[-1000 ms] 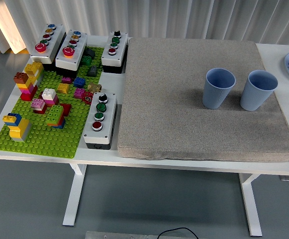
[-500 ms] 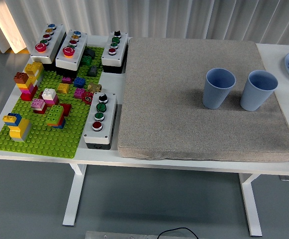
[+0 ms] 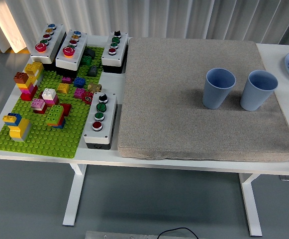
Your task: Pick cup pour cup place
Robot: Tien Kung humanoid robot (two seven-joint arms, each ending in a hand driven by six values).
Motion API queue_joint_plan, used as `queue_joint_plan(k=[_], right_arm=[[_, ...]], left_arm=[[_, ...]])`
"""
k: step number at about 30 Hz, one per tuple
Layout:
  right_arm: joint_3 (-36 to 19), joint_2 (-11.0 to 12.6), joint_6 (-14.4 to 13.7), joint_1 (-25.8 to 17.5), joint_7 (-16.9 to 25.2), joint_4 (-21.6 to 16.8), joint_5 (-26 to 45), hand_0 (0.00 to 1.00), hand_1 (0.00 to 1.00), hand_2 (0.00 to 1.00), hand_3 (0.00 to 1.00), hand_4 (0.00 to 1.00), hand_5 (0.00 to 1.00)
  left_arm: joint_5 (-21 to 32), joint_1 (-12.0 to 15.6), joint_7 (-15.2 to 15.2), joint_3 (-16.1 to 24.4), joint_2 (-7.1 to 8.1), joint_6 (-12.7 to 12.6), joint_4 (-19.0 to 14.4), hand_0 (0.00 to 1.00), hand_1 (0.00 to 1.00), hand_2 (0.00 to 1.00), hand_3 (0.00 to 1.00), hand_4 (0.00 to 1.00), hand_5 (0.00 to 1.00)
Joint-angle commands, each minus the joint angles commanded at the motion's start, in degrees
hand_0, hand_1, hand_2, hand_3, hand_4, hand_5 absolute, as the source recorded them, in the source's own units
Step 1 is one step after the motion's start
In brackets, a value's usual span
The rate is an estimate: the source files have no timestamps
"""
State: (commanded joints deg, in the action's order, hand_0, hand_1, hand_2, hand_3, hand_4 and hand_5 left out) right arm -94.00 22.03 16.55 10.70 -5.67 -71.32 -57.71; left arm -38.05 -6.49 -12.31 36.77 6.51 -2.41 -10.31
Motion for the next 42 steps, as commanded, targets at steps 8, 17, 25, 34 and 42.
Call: queue_joint_plan(k=[8, 17, 25, 34, 42], right_arm=[[2.15, -1.0, -0.59, 0.74, 0.71, 1.59, 0.17, 0.898, 0.849, 0.915, 0.951, 0.847, 0.226], [4.89, -2.49, -0.98, 2.46, 1.89, 4.14, 1.07, 0.897, 0.85, 0.911, 0.946, 0.846, 0.228], [5.83, -3.23, -1.05, 3.08, 3.05, 5.95, 2.29, 0.894, 0.848, 0.903, 0.936, 0.844, 0.231], [5.35, -3.14, -0.87, 2.8, 3.58, 7.14, 2.6, 0.892, 0.848, 0.903, 0.936, 0.843, 0.231], [6.31, -3.54, -1.21, 1.73, 4.25, 8.22, 1.61, 0.894, 0.848, 0.901, 0.935, 0.839, 0.227]], left_arm=[[0.44, -0.07, -0.02, -0.8, -0.11, 0.15, 0.0, 0.728, 0.773, 0.83, 0.66, 0.527, 0.947], [0.84, -0.18, -0.09, -1.38, -0.29, 0.19, 0.0, 0.728, 0.773, 0.831, 0.66, 0.527, 0.947], [1.17, -0.21, -0.08, -1.82, -0.31, 0.25, 0.0, 0.728, 0.772, 0.83, 0.66, 0.526, 0.948], [1.56, -0.29, -0.12, -2.5, -0.29, 0.46, 0.0, 0.729, 0.772, 0.83, 0.66, 0.526, 0.948], [1.97, -0.19, -0.04, -3.0, -0.38, 0.51, 0.0, 0.729, 0.773, 0.83, 0.659, 0.527, 0.948]])
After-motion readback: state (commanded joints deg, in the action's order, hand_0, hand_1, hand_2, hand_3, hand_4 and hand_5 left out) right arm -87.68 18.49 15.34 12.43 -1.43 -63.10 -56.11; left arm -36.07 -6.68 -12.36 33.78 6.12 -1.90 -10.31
